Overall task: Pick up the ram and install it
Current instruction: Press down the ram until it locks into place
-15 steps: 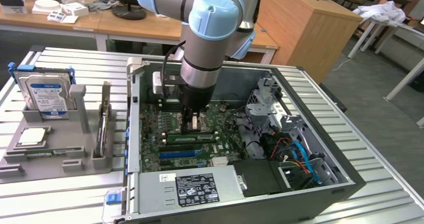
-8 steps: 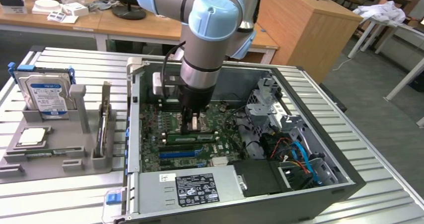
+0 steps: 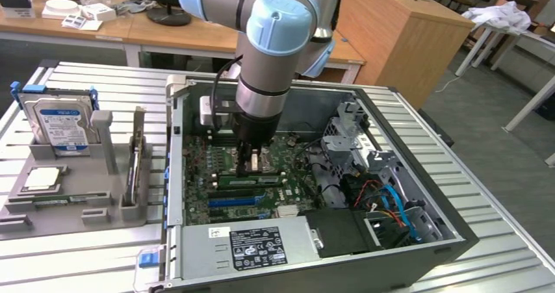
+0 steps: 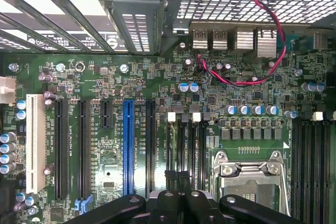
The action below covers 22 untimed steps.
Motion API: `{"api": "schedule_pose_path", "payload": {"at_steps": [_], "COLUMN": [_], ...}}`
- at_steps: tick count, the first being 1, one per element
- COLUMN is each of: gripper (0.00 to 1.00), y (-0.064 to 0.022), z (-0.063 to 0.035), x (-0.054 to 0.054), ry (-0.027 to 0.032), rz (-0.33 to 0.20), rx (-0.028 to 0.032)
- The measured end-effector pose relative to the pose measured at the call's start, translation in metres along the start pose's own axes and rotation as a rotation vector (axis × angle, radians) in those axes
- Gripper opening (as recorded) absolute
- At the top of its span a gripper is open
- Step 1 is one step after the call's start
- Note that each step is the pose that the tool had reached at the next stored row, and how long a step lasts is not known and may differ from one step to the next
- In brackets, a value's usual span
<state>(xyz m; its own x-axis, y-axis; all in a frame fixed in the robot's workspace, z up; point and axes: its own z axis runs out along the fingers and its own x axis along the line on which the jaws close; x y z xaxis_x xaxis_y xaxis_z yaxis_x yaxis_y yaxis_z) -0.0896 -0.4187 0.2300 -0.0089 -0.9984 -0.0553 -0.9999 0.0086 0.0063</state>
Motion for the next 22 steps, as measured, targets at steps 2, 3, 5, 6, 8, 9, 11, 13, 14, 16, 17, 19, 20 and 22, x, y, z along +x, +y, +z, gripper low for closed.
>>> {"api": "schedule_pose_path", "payload": {"at_steps": [2,3,5,6,8,9,11,13,14,16,17,19,20,22], "gripper": [0.11,0.11,0.11,0.11,0.11,0.11,0.11,0.11,0.11,0.11,0.11,0.11,0.11,0.11], "y": [0.0000,0.0000,0.0000,0.0000,0.0000,0.0000,0.0000,0.0000,-0.0001,0.0000,0.0000,0.0000,0.0000,0.0000], "z": [0.0001,0.0005,0.0012,0.0015,0.0017,0.0017,0.0018,0.0021,0.0025,0.0032,0.0036,0.0038,0.0038,0.0039], "x": [0.0000,0.0000,0.0000,0.0001,0.0001,0.0001,0.0001,0.0001,0.0001,0.0002,0.0002,0.0002,0.0003,0.0002], "ry": [0.0000,-0.0003,-0.0002,0.0000,0.0001,0.0001,0.0000,-0.0002,-0.0003,-0.0002,-0.0002,0.0002,0.0002,0.0000], "rz": [0.000,0.000,0.000,0.000,0.000,0.000,0.000,0.000,0.000,0.000,0.000,0.000,0.000,0.000], "rx": [0.0000,0.0002,0.0001,0.0000,-0.0001,0.0000,0.0000,0.0001,0.0002,0.0000,0.0001,-0.0001,-0.0001,0.0000]}}
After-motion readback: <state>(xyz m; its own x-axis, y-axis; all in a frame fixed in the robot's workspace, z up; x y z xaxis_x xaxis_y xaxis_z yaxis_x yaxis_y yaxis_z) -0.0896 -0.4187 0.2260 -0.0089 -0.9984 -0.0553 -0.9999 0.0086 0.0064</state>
